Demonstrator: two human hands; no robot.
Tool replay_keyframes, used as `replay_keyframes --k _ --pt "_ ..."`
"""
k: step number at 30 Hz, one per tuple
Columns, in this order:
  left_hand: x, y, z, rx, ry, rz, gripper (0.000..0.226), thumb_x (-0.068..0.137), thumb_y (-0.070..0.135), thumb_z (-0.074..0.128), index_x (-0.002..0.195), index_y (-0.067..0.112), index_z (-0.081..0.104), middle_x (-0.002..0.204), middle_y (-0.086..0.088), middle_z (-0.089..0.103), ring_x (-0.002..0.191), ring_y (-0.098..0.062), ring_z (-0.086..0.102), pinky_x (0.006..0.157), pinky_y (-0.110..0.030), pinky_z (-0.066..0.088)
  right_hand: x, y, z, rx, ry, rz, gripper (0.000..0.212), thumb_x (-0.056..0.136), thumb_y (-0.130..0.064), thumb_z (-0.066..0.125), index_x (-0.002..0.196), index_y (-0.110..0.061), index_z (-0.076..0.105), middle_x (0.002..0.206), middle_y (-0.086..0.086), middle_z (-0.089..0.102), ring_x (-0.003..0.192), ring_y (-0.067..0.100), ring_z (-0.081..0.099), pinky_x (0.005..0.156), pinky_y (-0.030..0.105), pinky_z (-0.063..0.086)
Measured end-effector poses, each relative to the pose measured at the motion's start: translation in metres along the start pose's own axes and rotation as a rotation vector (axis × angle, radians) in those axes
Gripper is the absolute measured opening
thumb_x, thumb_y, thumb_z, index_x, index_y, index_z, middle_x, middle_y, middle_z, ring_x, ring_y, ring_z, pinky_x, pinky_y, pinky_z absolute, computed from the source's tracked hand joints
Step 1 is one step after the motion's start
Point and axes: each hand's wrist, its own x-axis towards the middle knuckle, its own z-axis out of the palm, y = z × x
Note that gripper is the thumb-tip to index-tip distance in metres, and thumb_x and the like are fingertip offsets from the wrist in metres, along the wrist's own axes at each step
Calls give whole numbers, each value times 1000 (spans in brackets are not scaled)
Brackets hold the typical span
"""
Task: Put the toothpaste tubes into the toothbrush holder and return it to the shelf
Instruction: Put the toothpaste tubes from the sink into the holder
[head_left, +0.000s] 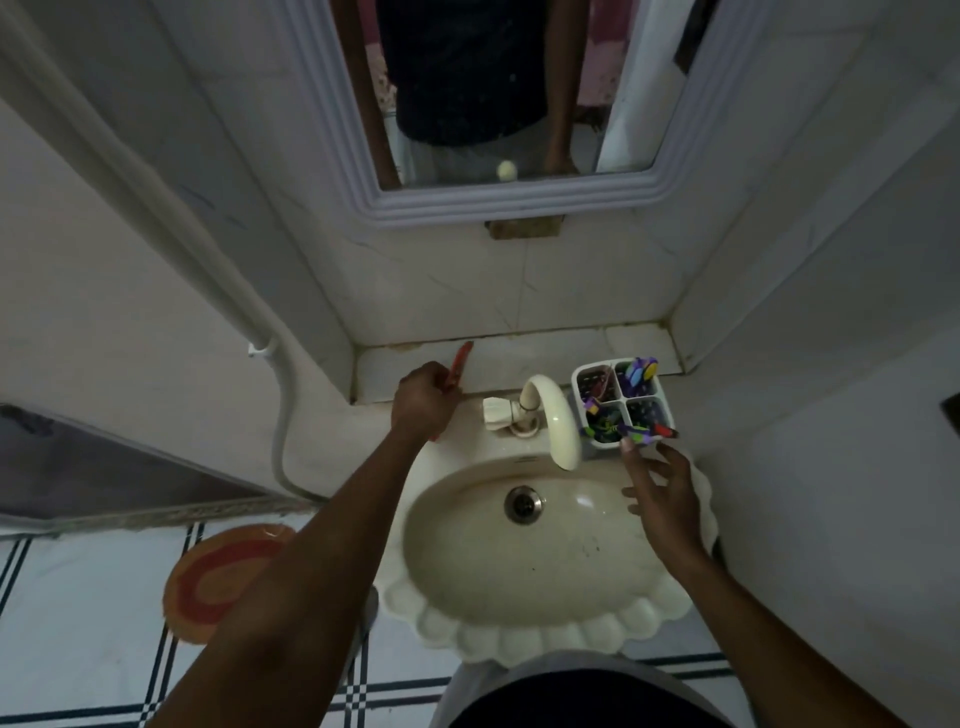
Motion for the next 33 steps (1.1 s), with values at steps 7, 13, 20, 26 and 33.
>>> replay_keyframes --k 7,13,20,26,33 --pt "-41 82 -58 -161 301 216 25 98 49 74 98 24 77 85 7 78 77 -12 74 71 -31 60 4 0 1 -7 -8 13 101 64 -95 75 140 -31 59 130 -1 72 98 29 79 90 54 66" --pt "-68 152 -76 -262 278 364 36 109 50 59 107 16 68 93 0 79 83 -15 78 73 -38 65 11 6 -1 -28 -59 -26 82 67 -95 76 126 -39 63 122 -8 74 106 30 78 93 56 65" --pt "-80 200 -29 -385 63 318 35 99 52 72 99 17 78 94 0 82 87 -15 80 78 -45 68 13 -6 -20 -80 -143 -142 75 82 -68 86 140 -26 64 122 -9 74 112 15 73 81 25 57" --pt "-85 223 16 -119 30 451 17 92 38 81 95 22 76 79 8 74 68 -6 70 64 -30 55 20 -10 -29 -115 -167 -196 76 79 -76 84 137 -31 64 123 -8 76 113 10 73 89 34 61" --pt "-90 230 39 116 -51 516 26 93 47 73 102 23 74 88 0 79 77 -23 74 70 -45 62 26 -3 -29 -144 -170 -201 86 69 -91 78 132 -34 64 121 -11 76 110 6 74 93 41 64"
